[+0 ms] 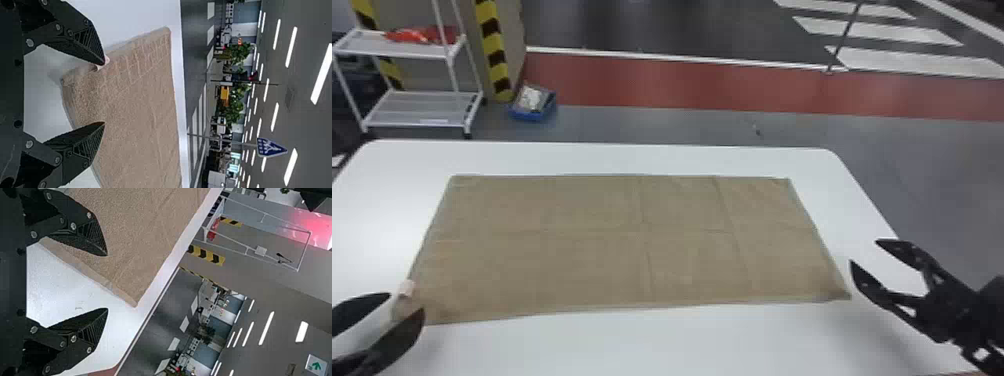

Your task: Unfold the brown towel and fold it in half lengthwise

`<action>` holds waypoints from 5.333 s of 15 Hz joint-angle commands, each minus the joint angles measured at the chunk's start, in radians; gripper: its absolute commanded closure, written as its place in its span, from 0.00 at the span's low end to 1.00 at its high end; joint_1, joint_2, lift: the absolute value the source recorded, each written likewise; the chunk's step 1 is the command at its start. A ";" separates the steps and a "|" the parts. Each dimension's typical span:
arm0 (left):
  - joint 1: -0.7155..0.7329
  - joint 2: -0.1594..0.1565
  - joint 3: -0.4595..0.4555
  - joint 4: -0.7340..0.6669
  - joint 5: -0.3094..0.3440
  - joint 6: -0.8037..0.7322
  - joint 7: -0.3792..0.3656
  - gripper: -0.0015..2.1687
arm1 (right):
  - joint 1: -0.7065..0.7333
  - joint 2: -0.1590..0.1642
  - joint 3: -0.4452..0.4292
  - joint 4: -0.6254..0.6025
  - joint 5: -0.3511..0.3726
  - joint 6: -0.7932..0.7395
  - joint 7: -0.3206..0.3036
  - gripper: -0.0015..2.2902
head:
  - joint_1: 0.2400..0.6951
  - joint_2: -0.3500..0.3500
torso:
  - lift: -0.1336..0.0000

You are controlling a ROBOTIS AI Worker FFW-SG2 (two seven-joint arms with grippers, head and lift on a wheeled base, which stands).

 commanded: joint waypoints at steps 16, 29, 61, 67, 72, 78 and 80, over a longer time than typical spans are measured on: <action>-0.002 0.016 0.002 0.028 -0.100 -0.003 0.015 0.24 | -0.005 0.001 -0.008 0.009 -0.008 -0.031 0.001 0.20 | 1.00 0.29 | 0.07; 0.021 0.010 0.026 -0.031 -0.054 0.000 0.006 0.62 | 0.003 -0.023 0.009 0.058 0.065 -0.117 0.020 0.20 | 1.00 0.31 | 0.07; -0.004 0.019 0.014 -0.015 -0.041 -0.015 0.006 0.62 | -0.106 -0.071 0.060 0.350 -0.077 -0.089 0.231 0.37 | 1.00 0.30 | 0.07; 0.038 0.004 0.034 -0.172 -0.046 0.123 0.037 0.62 | -0.080 -0.069 0.044 0.262 -0.106 -0.058 0.253 0.49 | 1.00 0.32 | 0.07; 0.107 -0.045 0.115 -0.509 -0.048 0.454 0.050 0.62 | -0.043 -0.066 -0.028 0.060 -0.108 0.144 0.305 0.49 | 1.00 0.30 | 0.07; 0.045 -0.057 0.123 -0.656 -0.052 0.712 0.164 0.62 | -0.114 -0.065 -0.088 -0.064 -0.142 0.386 0.345 0.49 | 1.00 0.27 | 0.07; -0.010 -0.053 0.083 -0.646 -0.071 0.712 0.196 0.62 | -0.190 -0.049 -0.065 -0.063 -0.140 0.457 0.343 0.49 | 1.00 0.27 | 0.07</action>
